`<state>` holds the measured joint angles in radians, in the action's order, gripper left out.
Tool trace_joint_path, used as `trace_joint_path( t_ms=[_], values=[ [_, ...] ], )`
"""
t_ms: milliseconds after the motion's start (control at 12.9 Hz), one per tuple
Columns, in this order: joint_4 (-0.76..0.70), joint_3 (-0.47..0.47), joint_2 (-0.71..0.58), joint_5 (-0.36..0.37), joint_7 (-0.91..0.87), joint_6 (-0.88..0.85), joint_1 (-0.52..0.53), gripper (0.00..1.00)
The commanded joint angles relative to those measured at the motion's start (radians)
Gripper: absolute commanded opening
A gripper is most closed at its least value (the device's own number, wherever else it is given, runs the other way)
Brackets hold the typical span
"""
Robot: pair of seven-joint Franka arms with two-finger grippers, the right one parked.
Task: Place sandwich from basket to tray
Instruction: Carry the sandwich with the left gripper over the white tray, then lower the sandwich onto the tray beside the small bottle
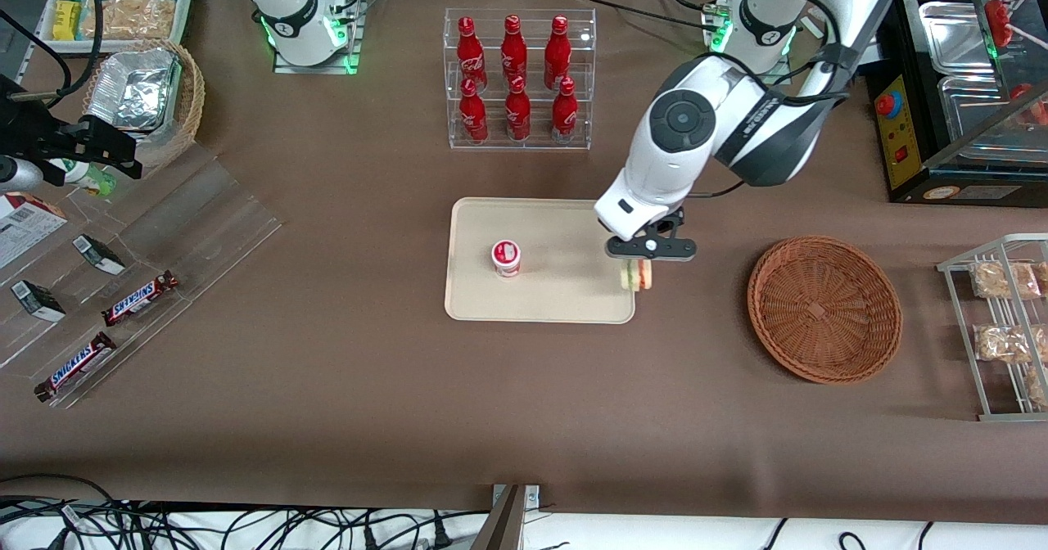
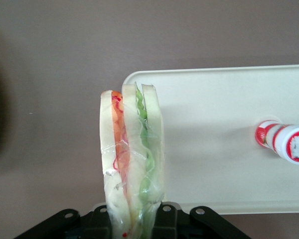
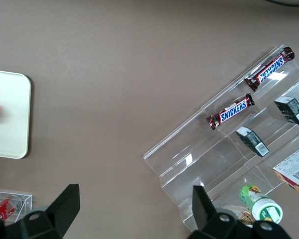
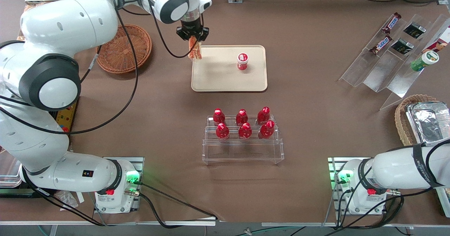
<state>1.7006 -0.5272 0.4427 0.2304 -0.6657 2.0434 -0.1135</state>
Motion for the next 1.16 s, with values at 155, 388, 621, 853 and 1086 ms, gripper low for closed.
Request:
trace_joint_path(
  t_ms=[155, 388, 621, 853, 1086],
  values=[
    [-0.027, 0.003, 0.099, 0.023, 0.002, 0.069, -0.064, 0.0],
    [-0.027, 0.007, 0.16, 0.056, -0.026, 0.075, -0.086, 0.0],
    [-0.027, 0.009, 0.218, 0.11, -0.086, 0.143, -0.107, 0.0],
    [-0.027, 0.009, 0.255, 0.154, -0.109, 0.146, -0.114, 0.0],
    [-0.027, 0.009, 0.275, 0.176, -0.13, 0.147, -0.114, 0.0]
  ],
)
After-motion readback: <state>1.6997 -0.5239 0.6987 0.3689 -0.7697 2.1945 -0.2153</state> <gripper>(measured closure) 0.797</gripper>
